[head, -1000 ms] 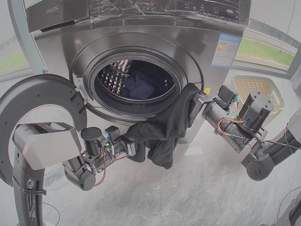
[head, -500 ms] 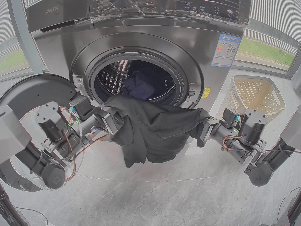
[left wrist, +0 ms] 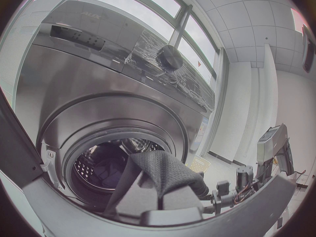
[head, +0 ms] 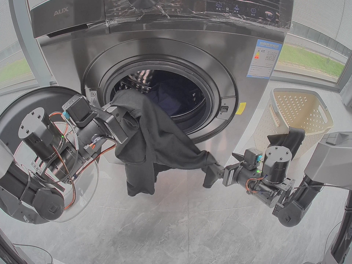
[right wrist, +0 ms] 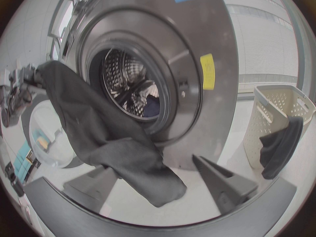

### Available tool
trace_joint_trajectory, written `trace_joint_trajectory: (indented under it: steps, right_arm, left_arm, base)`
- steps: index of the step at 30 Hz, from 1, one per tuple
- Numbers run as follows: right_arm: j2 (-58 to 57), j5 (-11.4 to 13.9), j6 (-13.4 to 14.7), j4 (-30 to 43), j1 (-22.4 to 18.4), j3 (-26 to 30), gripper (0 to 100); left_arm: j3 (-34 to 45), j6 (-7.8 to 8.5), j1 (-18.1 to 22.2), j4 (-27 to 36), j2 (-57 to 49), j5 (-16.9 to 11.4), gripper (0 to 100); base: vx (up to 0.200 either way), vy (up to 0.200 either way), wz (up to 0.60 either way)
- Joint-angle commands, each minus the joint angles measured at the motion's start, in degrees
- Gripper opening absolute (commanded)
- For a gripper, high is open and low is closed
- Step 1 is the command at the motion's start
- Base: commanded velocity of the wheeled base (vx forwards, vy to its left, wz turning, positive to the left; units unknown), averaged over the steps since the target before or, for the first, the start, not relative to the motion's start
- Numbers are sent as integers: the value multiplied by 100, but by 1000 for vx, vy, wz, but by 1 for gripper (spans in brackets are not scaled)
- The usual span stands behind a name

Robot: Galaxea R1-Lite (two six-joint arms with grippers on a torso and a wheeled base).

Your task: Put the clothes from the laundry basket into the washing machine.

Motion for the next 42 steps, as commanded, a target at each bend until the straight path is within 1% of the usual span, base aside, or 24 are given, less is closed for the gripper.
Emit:
trace_joint_trajectory:
  steps: [1, 2, 4, 9, 14, 18, 25, 27, 30, 33, 35, 38, 42]
  right_arm:
    - [426, 174, -96, -105, 153, 366, 100]
    - [461, 262, -131, -166, 215, 427, 100]
    - [505, 315, -157, -219, 320, 462, 100]
    - [531, 332, -157, -219, 513, 471, 100]
    - [672, 324, -140, -236, 742, 700, 100]
    - [725, 324, -122, -368, 856, 603, 100]
    - [768, 332, -148, -386, 1217, -12, 100]
    - [839, 332, -157, -386, 1331, -276, 100]
    - [1023, 332, -166, -377, 1445, -786, 100]
    - [1393, 332, -183, -377, 1419, -1375, 100]
    - [1568, 332, -201, -377, 1401, -1656, 100]
    - [1700, 332, -219, -368, 1401, -1981, 100]
    - [1814, 332, -227, -377, 1436, -2280, 100]
  left_arm:
    - [-43, -10, 7, -8, -41, 10, 0]
    - [-52, -10, 16, -8, -41, 10, 0]
    - [-79, -10, 16, 1, -41, 10, 0]
    - [-122, -10, 16, 1, -6, 36, 0]
    - [-228, -89, 34, 1, -6, 53, 0]
    - [-228, -98, 25, 1, 12, 115, 0]
    - [-228, -107, -2, 1, 82, 150, 0]
    - [-237, -98, -10, 1, 91, 203, 0]
    - [-237, -98, -28, 1, 100, 203, 0]
    - [-237, -98, -19, 1, 100, 203, 0]
    - [-237, -98, -19, 1, 91, 203, 0]
    - [-237, -98, -19, 1, 91, 203, 0]
    - [-237, -98, -19, 1, 100, 203, 0]
  base:
    - [0, 0, 0]
    - [0, 0, 0]
    - [0, 0, 0]
    - [0, 0, 0]
    - [0, 0, 0]
    - [0, 0, 0]
    - [0, 0, 0]
    - [0, 0, 0]
    - [0, 0, 0]
    - [0, 0, 0]
    - [0, 0, 0]
    - [0, 0, 0]
    - [0, 0, 0]
